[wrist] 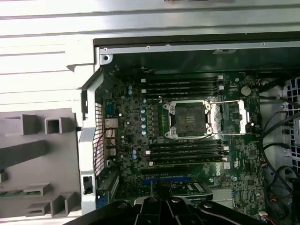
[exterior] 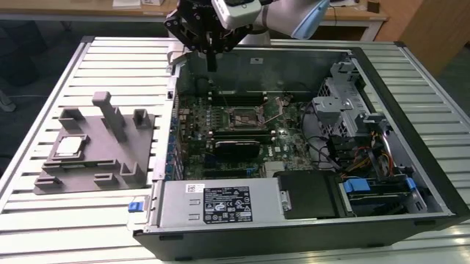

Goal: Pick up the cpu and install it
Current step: 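Reach for the cpu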

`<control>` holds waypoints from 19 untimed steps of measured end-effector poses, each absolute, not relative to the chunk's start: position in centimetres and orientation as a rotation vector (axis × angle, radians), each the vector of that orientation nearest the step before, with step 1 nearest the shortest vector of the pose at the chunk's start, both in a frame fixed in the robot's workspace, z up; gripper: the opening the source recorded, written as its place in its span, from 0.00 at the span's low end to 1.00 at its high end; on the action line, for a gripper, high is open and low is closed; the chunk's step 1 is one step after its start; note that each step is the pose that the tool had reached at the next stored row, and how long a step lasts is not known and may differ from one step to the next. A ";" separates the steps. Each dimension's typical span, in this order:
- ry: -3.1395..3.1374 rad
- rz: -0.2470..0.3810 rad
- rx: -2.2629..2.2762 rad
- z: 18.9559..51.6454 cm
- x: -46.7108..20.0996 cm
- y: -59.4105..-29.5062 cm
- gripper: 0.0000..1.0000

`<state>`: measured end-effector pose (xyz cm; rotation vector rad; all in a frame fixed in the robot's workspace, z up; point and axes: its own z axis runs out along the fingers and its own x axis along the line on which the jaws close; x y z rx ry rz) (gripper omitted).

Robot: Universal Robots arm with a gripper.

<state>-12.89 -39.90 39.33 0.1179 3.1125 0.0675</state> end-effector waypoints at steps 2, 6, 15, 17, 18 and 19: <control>3.113 0.068 0.118 39.3 -13.1 -39.9 0.11; 3.112 0.068 0.118 39.3 -13.5 -39.9 0.11; 3.113 0.068 0.118 39.3 -14.1 -39.9 0.11; 3.113 0.068 0.118 39.3 -14.3 -39.9 0.11; 3.113 0.068 0.118 39.3 -14.3 -39.9 0.11; 3.113 0.068 0.118 39.3 -14.4 -39.9 0.11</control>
